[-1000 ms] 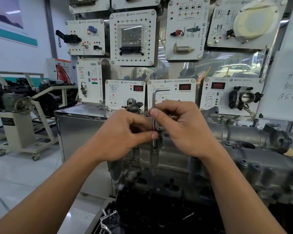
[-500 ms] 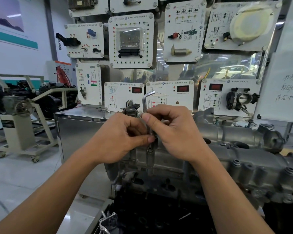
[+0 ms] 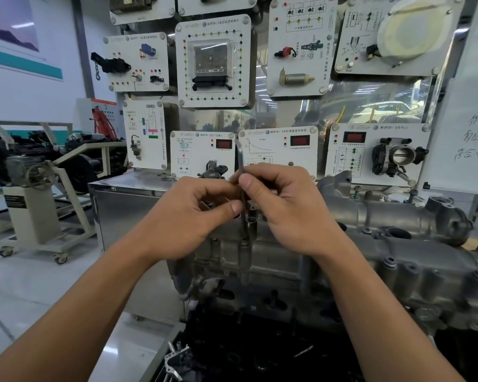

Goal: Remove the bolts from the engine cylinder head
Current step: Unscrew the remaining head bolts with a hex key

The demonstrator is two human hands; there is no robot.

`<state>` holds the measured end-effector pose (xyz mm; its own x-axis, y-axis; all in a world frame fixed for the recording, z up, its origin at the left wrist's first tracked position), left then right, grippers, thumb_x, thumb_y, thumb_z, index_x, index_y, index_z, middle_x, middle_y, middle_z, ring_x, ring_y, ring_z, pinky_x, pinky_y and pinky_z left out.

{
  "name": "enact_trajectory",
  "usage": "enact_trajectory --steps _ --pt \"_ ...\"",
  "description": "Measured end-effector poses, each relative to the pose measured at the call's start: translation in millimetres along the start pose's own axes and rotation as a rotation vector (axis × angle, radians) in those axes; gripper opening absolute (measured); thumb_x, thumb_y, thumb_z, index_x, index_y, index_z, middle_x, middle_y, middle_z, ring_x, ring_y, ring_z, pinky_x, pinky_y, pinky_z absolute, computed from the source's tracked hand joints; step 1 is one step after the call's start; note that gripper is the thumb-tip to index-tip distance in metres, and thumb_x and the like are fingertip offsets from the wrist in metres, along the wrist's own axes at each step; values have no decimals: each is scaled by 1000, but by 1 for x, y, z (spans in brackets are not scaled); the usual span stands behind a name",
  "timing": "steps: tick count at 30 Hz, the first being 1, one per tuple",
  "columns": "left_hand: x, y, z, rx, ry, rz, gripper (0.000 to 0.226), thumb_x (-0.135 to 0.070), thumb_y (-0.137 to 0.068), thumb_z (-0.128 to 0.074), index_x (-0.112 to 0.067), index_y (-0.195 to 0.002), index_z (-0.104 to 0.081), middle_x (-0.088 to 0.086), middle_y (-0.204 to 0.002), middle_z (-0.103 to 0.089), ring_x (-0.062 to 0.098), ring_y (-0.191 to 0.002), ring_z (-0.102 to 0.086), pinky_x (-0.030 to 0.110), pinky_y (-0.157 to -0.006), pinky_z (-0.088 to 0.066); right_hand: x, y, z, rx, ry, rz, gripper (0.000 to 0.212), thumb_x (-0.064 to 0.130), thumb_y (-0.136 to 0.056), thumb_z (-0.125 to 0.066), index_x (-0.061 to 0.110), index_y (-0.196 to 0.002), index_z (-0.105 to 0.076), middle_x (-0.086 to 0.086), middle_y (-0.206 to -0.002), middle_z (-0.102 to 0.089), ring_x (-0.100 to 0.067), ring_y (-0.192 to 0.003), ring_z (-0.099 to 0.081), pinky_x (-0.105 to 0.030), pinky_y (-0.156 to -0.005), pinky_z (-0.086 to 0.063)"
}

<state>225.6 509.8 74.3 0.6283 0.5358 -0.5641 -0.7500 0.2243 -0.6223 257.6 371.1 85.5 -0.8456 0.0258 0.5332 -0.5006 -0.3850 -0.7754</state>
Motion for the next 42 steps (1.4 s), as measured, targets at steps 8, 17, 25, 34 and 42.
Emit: enact_trajectory --steps 8,17,25,34,42 --pt "1 0 -1 55 -26 40 18 -8 -92 -66 -16 -104 -76 -5 -97 -77 12 -95 -70 37 -92 -55 1 0 2 -23 -63 56 15 8 -97 -60 8 -92 -74 20 -63 -65 4 -62 -61 -8 -61 -44" --pt "0 -1 -3 10 19 18 16 -16 -92 -67 -15 -103 -78 -4 -97 -78 18 -97 -72 39 -91 -55 1 2 -2 -19 -50 43 15 11 -96 -60 19 -92 -72 24 -71 -66 3 -73 -62 -15 -71 -49" --pt "-2 1 -2 15 25 16 13 -19 -91 -68 -16 -98 -79 11 -93 -76 41 -93 -67 54 -86 -52 -1 5 -1 -16 -39 16 13 17 -95 -61 21 -96 -73 10 -84 -73 -6 -84 -68 -19 -77 -54" --pt "-5 -2 -8 24 74 -25 11 -13 -86 -72 -22 -91 -77 -15 -76 -75 -6 -66 -66 7 -65 -48 1 5 1 -79 -68 8 6 20 -89 -70 18 -87 -75 -6 -71 -72 -19 -69 -68 -30 -70 -58" --pt "-6 -4 -9 -2 73 -39 13 -16 -84 -74 -27 -91 -77 -13 -83 -77 -1 -79 -71 9 -72 -51 -2 4 6 -201 -152 -62 9 13 -76 -83 16 -75 -75 -12 -67 -71 -15 -58 -66 -26 -56 -58"
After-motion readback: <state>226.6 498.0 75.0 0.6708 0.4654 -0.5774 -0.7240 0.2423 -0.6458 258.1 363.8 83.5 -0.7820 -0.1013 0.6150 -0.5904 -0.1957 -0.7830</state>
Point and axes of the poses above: each hand's wrist, its own y-axis away from the middle knuckle, its own z-axis out of the back of the hand, x = y × z, the point moved 6 cm from there along -y, towards the middle knuckle
